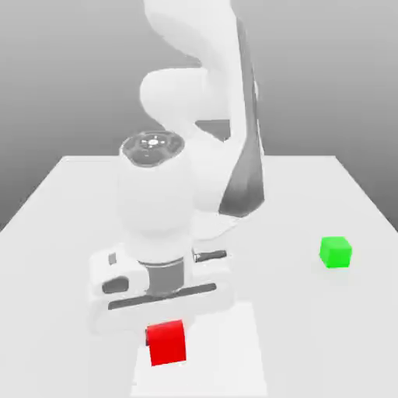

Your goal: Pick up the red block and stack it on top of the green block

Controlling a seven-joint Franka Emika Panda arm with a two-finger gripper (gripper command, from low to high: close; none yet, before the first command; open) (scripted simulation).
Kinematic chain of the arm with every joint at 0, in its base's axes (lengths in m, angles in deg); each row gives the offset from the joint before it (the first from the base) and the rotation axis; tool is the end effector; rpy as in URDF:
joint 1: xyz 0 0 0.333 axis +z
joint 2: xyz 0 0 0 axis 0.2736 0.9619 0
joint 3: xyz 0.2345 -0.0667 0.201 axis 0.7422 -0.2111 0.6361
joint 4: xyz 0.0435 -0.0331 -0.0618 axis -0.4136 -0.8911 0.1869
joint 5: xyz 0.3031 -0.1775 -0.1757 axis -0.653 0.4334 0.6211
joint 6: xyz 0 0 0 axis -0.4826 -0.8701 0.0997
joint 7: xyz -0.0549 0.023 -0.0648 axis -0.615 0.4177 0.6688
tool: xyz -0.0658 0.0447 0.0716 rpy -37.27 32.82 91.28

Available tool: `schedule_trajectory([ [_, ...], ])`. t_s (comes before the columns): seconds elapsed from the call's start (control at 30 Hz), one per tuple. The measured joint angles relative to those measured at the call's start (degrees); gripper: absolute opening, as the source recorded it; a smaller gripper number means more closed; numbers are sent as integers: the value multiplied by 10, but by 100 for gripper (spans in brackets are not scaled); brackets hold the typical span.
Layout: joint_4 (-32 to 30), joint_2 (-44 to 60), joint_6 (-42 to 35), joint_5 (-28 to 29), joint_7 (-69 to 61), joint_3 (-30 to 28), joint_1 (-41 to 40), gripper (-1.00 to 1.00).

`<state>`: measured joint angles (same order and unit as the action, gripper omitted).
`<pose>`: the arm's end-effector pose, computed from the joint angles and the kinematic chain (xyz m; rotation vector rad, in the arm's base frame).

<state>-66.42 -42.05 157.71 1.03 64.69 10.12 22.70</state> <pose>0.4550 0.0194 0.2151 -3.0821 0.4260 0.0150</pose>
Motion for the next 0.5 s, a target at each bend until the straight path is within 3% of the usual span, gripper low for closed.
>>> schedule_trajectory([
  [0.23, -77, -84, -7, -37, -182, 113, 156, -100],
  [0.5, -171, -188, -13, -54, -386, 193, 326, -100],
])
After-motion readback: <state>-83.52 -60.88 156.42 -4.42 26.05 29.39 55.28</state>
